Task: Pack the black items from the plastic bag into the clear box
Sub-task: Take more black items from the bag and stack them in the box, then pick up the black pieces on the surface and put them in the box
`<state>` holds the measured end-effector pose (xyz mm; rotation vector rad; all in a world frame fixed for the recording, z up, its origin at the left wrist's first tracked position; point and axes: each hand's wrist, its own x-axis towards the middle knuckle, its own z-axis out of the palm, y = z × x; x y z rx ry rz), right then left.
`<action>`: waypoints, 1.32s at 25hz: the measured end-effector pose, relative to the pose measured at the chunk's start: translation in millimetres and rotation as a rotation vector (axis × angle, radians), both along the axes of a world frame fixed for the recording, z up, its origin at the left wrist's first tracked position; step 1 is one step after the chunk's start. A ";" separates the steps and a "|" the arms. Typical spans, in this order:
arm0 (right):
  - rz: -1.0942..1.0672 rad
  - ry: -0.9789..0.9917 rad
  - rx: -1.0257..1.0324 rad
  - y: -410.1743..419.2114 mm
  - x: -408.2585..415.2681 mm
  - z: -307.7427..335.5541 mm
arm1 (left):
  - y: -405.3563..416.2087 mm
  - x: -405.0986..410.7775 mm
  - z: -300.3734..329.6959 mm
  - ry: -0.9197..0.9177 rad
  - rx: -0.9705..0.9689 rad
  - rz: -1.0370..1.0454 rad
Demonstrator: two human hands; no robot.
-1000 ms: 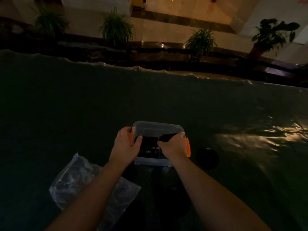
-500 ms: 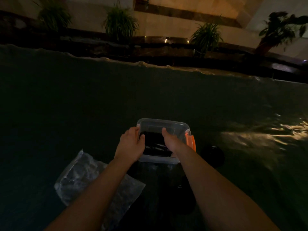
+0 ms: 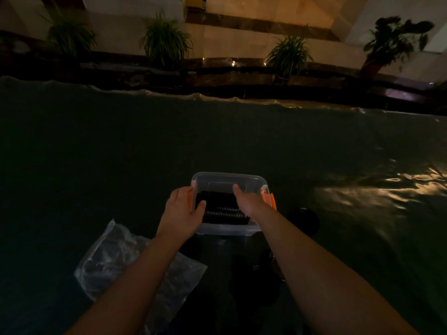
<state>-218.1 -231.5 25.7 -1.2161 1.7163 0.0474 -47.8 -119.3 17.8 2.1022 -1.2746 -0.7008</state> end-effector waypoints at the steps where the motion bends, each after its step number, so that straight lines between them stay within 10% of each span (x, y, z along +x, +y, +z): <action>1: -0.016 -0.005 -0.007 -0.9 -1.8 1.0 | 2.0 -0.1 2.9 0.004 -0.005 0.003; 12: 0.152 -0.177 -0.461 26.3 -80.8 97.5 | 47.7 -24.4 59.9 -0.208 -0.216 -0.213; 17: 0.351 0.107 -0.701 69.1 -171.9 91.4 | 73.6 -79.3 49.5 -0.245 -0.182 -0.448; 26: 0.456 0.353 -0.289 145.3 -276.8 -46.4 | 88.5 -196.3 -39.4 -0.336 0.425 -0.483; 33: 0.573 0.255 -0.308 148.0 -286.8 -80.5 | 93.3 -217.7 -53.9 -0.328 0.467 -0.333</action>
